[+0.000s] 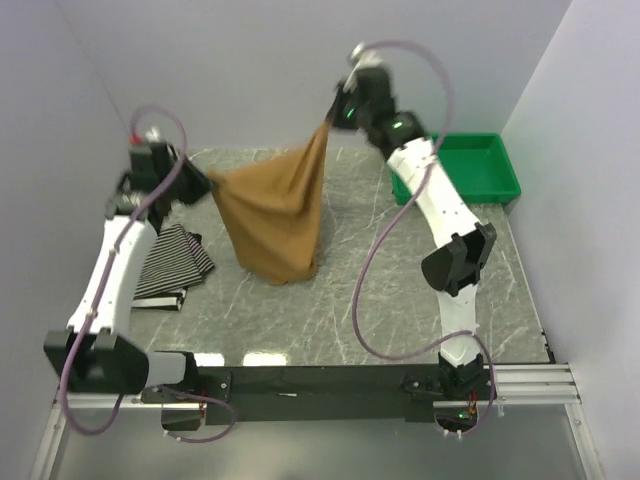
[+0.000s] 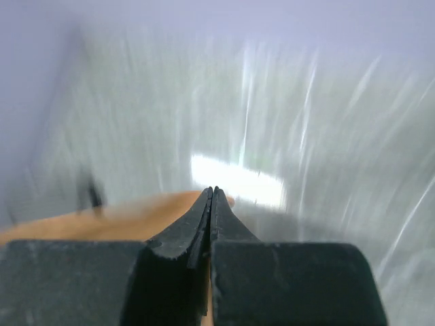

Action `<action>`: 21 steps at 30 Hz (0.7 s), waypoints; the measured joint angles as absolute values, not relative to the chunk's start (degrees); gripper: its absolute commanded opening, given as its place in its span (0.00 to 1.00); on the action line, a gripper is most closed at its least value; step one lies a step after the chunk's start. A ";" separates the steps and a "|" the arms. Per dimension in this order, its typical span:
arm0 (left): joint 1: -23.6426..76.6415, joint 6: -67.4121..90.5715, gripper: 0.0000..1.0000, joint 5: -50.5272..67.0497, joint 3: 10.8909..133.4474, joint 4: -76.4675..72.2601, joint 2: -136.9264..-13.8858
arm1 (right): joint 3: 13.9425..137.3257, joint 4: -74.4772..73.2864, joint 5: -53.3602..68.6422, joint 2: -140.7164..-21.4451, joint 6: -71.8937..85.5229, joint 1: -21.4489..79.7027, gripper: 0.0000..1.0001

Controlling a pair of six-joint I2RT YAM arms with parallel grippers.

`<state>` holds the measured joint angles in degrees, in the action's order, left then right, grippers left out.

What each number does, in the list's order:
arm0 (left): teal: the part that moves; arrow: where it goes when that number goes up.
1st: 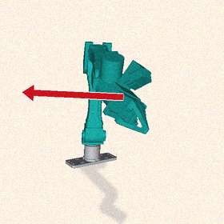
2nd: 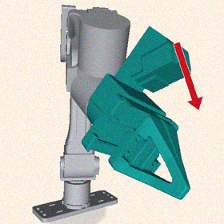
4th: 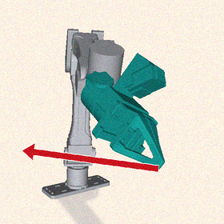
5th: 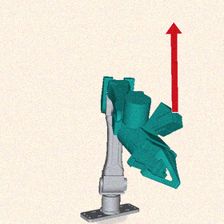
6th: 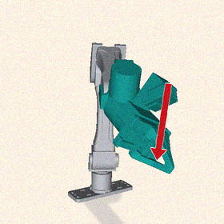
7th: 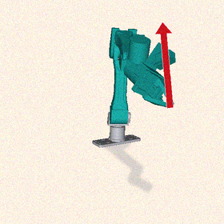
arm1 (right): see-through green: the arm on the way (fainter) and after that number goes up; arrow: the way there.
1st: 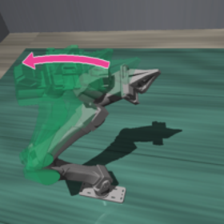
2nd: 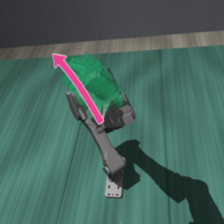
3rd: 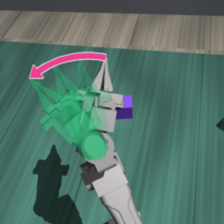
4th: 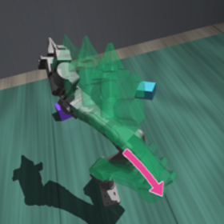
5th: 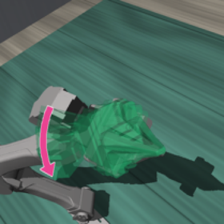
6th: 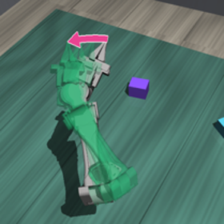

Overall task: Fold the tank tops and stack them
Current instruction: Flatten the tank top out

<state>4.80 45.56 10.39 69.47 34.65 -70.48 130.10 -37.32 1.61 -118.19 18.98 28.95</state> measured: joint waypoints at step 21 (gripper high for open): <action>-3.03 41.93 0.01 15.92 85.82 16.05 -77.97 | 97.08 -9.98 -5.10 -86.24 22.24 18.61 0.00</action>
<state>-3.03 41.93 15.92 85.82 16.05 -77.97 97.08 -9.98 -5.10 -86.24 22.24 18.61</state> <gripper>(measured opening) 0.026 0.005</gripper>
